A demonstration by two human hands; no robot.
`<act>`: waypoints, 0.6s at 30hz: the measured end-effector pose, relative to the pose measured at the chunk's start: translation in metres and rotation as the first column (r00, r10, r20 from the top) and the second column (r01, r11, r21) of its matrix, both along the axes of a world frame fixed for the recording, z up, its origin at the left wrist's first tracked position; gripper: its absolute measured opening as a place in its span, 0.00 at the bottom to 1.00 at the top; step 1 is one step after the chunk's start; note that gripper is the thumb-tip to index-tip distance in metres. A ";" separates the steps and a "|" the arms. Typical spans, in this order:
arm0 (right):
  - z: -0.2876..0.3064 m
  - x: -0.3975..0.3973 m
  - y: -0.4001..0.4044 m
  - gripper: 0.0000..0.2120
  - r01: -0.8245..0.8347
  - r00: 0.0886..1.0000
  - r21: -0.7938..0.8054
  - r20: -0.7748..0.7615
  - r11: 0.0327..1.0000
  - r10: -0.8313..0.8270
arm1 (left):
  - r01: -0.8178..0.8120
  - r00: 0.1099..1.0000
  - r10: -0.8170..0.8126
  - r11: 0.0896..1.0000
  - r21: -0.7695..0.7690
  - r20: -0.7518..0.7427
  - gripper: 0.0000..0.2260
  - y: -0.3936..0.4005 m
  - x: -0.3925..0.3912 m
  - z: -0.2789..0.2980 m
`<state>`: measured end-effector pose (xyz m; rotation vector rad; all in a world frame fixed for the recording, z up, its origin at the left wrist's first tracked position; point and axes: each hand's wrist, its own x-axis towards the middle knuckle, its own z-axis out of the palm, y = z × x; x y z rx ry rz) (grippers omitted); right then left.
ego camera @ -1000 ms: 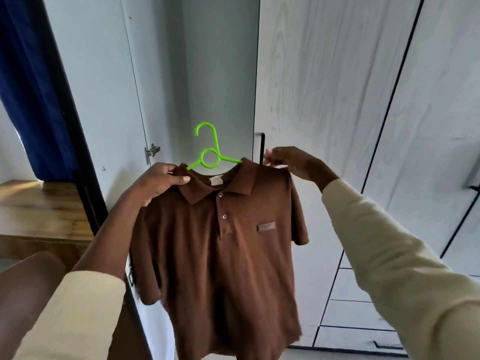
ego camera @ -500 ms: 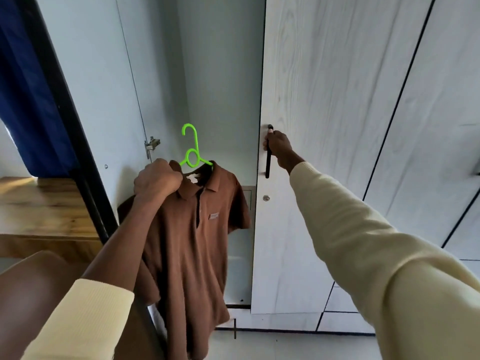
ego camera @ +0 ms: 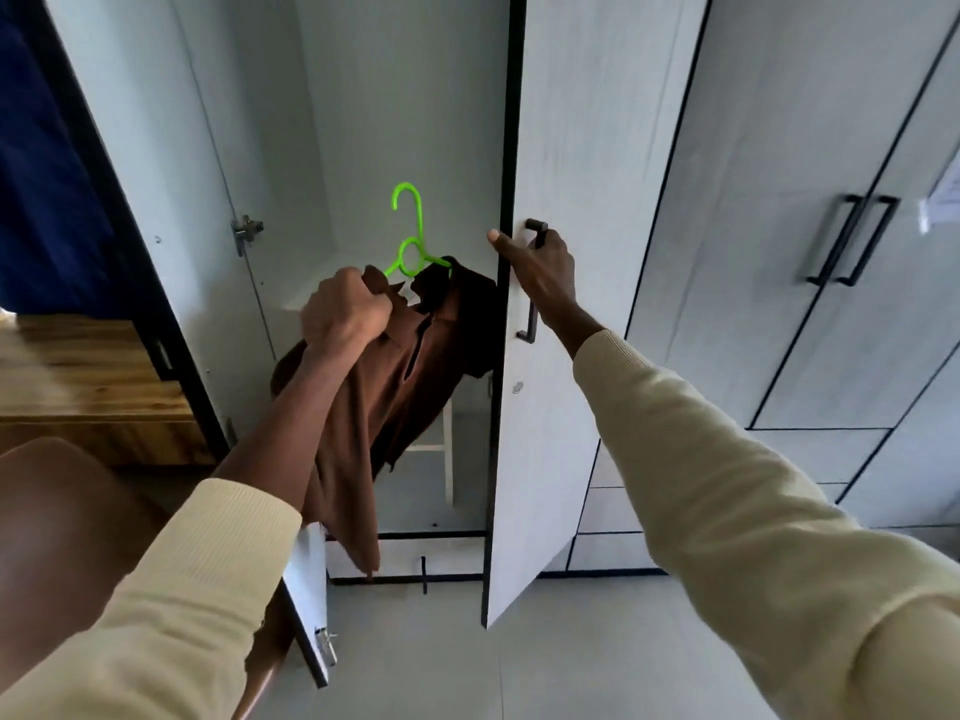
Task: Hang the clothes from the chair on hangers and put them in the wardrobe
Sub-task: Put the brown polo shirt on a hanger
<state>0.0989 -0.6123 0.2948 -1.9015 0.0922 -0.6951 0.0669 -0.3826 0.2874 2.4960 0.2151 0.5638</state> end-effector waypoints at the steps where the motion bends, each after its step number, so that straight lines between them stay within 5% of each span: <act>1: -0.001 -0.015 -0.007 0.36 0.030 1.000 0.000 -0.004 1.000 -0.030 | 0.009 1.000 -0.009 1.000 -0.003 0.006 0.15 -0.007 -0.007 -0.001; 4: -0.004 -0.063 -0.044 0.37 0.169 0.985 -0.017 -0.026 0.986 -0.169 | 0.061 0.998 -0.061 0.998 0.008 0.019 0.13 -0.038 -0.035 -0.009; 8: -0.005 -0.110 -0.110 0.24 0.318 0.948 0.001 -0.013 0.948 -0.318 | 0.107 0.994 -0.107 0.994 0.014 0.021 0.15 -0.079 -0.060 -0.015; 18: 0.004 -0.160 -0.253 0.22 0.390 0.914 -0.009 -0.117 0.921 -0.388 | 0.282 0.958 -0.285 0.957 0.066 0.040 0.10 -0.139 -0.064 -0.008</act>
